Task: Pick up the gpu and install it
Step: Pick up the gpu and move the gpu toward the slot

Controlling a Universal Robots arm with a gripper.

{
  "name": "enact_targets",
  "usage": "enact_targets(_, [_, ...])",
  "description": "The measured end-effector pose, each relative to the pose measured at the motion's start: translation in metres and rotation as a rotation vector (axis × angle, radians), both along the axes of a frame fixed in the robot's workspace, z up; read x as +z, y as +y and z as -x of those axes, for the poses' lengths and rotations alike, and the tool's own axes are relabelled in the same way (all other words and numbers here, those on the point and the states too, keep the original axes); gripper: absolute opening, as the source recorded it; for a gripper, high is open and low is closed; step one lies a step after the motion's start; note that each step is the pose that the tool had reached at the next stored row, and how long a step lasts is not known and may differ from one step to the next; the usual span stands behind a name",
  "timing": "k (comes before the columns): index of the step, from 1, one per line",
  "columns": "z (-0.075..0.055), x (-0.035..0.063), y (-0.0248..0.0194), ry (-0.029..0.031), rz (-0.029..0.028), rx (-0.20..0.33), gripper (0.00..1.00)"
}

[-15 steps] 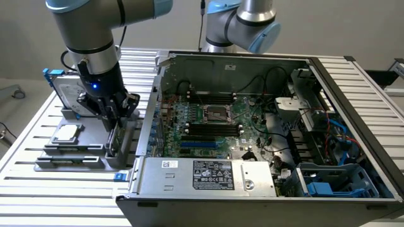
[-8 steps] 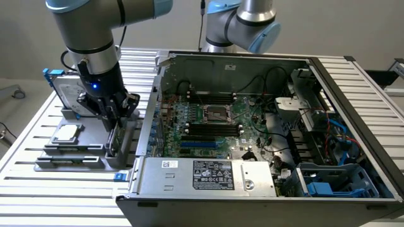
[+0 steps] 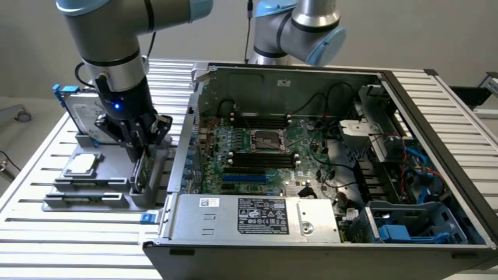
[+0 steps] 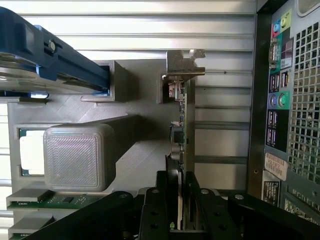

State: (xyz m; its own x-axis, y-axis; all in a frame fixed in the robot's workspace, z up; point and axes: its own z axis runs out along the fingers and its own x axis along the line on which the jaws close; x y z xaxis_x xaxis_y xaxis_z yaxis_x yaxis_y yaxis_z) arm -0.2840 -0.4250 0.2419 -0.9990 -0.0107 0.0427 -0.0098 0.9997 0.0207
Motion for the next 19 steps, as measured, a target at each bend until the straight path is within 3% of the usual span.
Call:
enact_targets(10, [0.0,0.0261,0.0,0.0001,-0.0146,0.0,0.26])
enact_targets(19, [0.0,0.0618,0.0,0.0001,-0.0192,0.0,0.26])
